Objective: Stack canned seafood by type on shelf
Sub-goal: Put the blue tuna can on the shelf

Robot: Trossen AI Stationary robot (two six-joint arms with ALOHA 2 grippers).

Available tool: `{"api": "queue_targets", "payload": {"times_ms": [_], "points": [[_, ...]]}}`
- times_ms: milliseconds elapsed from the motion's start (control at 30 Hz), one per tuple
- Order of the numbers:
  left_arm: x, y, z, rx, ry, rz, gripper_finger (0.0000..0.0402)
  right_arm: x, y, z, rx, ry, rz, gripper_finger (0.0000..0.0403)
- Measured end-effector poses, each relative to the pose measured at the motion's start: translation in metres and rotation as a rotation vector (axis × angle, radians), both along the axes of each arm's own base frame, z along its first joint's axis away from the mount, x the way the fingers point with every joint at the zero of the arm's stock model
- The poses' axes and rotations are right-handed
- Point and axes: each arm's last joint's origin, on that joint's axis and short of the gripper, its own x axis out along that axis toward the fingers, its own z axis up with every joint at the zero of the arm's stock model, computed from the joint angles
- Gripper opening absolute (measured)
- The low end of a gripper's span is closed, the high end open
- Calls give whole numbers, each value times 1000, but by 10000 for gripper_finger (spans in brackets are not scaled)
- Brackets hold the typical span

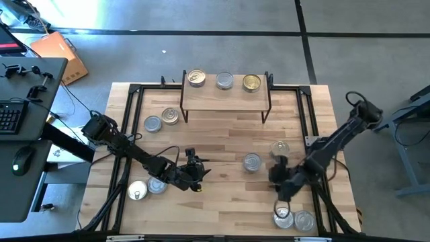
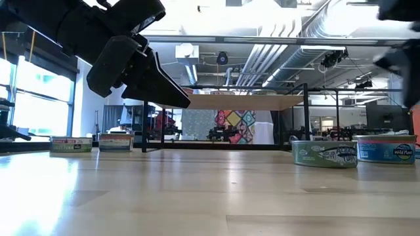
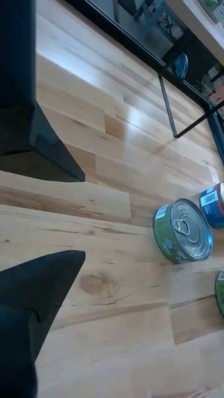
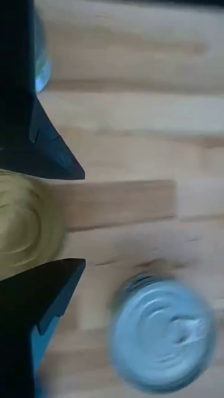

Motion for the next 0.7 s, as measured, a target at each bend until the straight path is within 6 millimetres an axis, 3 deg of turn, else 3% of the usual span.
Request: {"api": "queue_targets", "payload": {"times_ms": [300, 700], "points": [[2, 4, 0, -1, -2, 13, 184, -39, -19, -4, -325, 15, -349, 182], [3, 6, 0, -5, 1, 13, 184, -23, -33, -3, -462, 22, -248, 157]]}}
